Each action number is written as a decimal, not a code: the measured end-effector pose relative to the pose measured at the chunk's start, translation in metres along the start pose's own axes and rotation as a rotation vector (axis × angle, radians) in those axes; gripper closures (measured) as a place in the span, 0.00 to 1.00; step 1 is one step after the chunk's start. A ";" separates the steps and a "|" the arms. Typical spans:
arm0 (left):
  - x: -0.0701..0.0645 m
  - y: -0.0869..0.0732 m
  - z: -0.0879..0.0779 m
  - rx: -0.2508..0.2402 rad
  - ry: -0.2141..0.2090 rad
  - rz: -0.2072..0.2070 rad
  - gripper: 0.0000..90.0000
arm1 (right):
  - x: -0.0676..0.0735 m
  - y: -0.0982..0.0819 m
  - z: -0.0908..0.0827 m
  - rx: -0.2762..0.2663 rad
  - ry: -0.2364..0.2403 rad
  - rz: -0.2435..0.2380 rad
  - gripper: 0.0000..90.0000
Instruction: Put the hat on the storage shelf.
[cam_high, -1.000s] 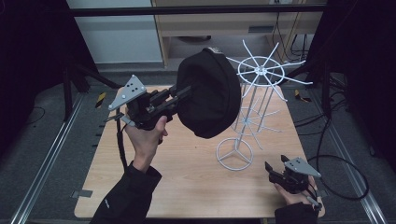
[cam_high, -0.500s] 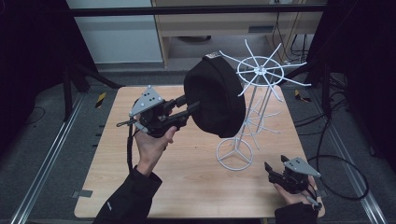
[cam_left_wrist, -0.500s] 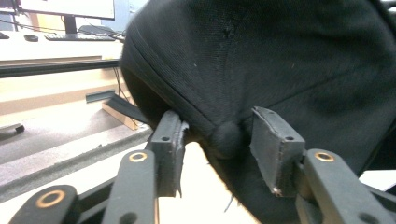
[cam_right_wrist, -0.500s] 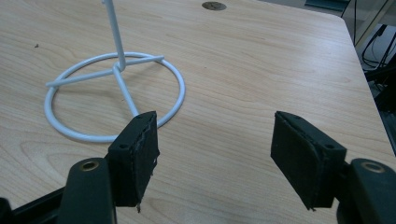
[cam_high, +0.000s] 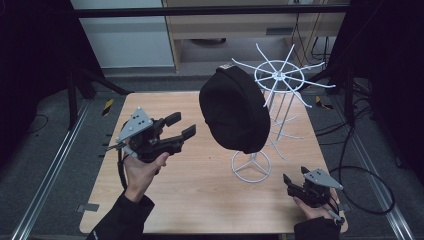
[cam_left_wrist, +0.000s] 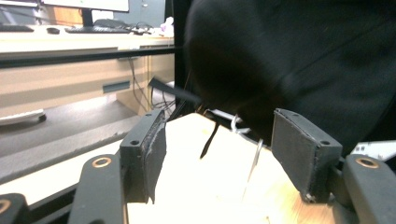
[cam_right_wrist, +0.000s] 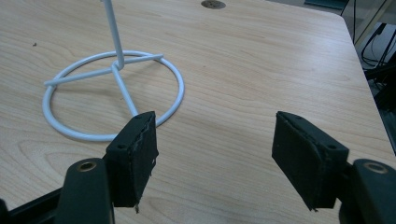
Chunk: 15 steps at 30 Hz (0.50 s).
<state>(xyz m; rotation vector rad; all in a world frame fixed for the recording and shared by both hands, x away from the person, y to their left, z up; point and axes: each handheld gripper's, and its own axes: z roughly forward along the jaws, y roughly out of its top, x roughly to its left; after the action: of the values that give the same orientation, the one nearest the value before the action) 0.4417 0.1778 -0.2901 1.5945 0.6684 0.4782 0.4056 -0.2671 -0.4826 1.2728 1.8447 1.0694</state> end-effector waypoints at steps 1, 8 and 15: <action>0.005 -0.008 -0.009 0.007 0.011 -0.004 0.37 | 0.000 0.000 0.000 0.000 0.001 0.002 0.34; 0.020 -0.039 -0.035 0.054 0.071 -0.015 0.35 | 0.000 -0.001 0.001 0.003 -0.001 0.007 0.33; 0.043 -0.090 -0.051 0.147 0.156 -0.058 0.31 | -0.001 -0.001 0.001 0.005 -0.005 0.012 0.31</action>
<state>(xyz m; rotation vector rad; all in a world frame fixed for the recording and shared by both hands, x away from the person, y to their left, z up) 0.4274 0.2494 -0.3749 1.6817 0.8830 0.5240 0.4061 -0.2680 -0.4841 1.2893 1.8396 1.0679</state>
